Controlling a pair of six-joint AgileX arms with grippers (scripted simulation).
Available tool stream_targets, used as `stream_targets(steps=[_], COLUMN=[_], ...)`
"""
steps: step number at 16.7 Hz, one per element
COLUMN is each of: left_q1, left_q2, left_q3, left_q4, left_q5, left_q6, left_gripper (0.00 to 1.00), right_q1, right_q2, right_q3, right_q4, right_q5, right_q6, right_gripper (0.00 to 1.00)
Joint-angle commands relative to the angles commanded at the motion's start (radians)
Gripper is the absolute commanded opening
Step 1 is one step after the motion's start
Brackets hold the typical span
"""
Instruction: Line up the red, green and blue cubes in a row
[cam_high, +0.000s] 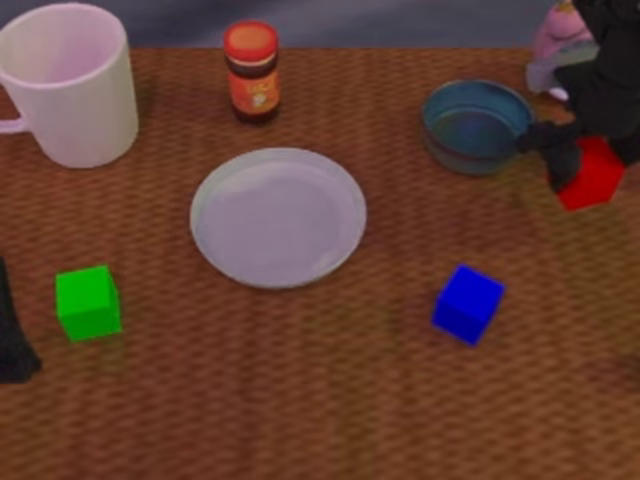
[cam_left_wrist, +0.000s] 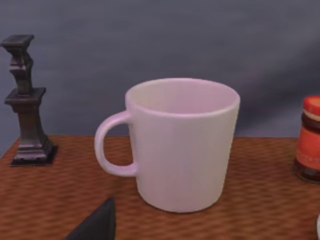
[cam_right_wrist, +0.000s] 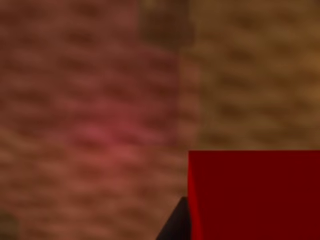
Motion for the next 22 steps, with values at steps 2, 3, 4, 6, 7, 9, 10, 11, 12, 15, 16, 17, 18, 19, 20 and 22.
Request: stream_targets(steps=[2,3,4,6,7,9,10,11,12,15,16,17,18,19,20,22], left_q1=[0.0,0.0,0.0,0.0,0.0,0.0,0.0,0.0,0.0,0.0,0.0,0.0,0.0,0.0,0.0,0.0], left_q2=[0.0,0.0,0.0,0.0,0.0,0.0,0.0,0.0,0.0,0.0,0.0,0.0,0.0,0.0,0.0,0.0], left_q3=[0.0,0.0,0.0,0.0,0.0,0.0,0.0,0.0,0.0,0.0,0.0,0.0,0.0,0.0,0.0,0.0], left_q4=[0.0,0.0,0.0,0.0,0.0,0.0,0.0,0.0,0.0,0.0,0.0,0.0,0.0,0.0,0.0,0.0], left_q5=[0.0,0.0,0.0,0.0,0.0,0.0,0.0,0.0,0.0,0.0,0.0,0.0,0.0,0.0,0.0,0.0], left_q6=[0.0,0.0,0.0,0.0,0.0,0.0,0.0,0.0,0.0,0.0,0.0,0.0,0.0,0.0,0.0,0.0], left_gripper=[1.0,1.0,1.0,1.0,1.0,1.0,1.0,1.0,1.0,1.0,1.0,1.0,1.0,1.0,1.0,1.0], right_q1=[0.078,0.125,0.177,0.291,0.352,0.475,0.535,0.592,0.647,0.775,0.802,0.82,0.829,0.829,0.829,0.826], right_q2=[0.011,0.016,0.02,0.028,0.031,0.035,0.036,0.036,0.034,0.02,0.016,0.012,0.009,0.009,0.009,0.013], right_q3=[0.02,0.031,0.04,0.057,0.065,0.079,0.085,0.091,0.095,0.103,0.104,0.104,0.104,0.104,0.104,0.102], right_q4=[-0.013,-0.021,-0.029,-0.046,-0.054,-0.071,-0.079,-0.085,-0.09,-0.096,-0.096,-0.096,-0.095,-0.095,-0.095,-0.094], right_q5=[0.002,0.004,0.005,0.008,0.009,0.011,0.012,0.013,0.014,0.02,0.021,0.023,0.023,0.023,0.023,0.021], right_q6=[0.095,0.156,0.226,0.39,0.48,0.666,0.756,0.838,0.911,1.066,1.096,1.116,1.126,1.126,1.126,1.126], right_gripper=[0.0,0.0,0.0,0.0,0.0,0.0,0.0,0.0,0.0,0.0,0.0,0.0,0.0,0.0,0.0,0.0])
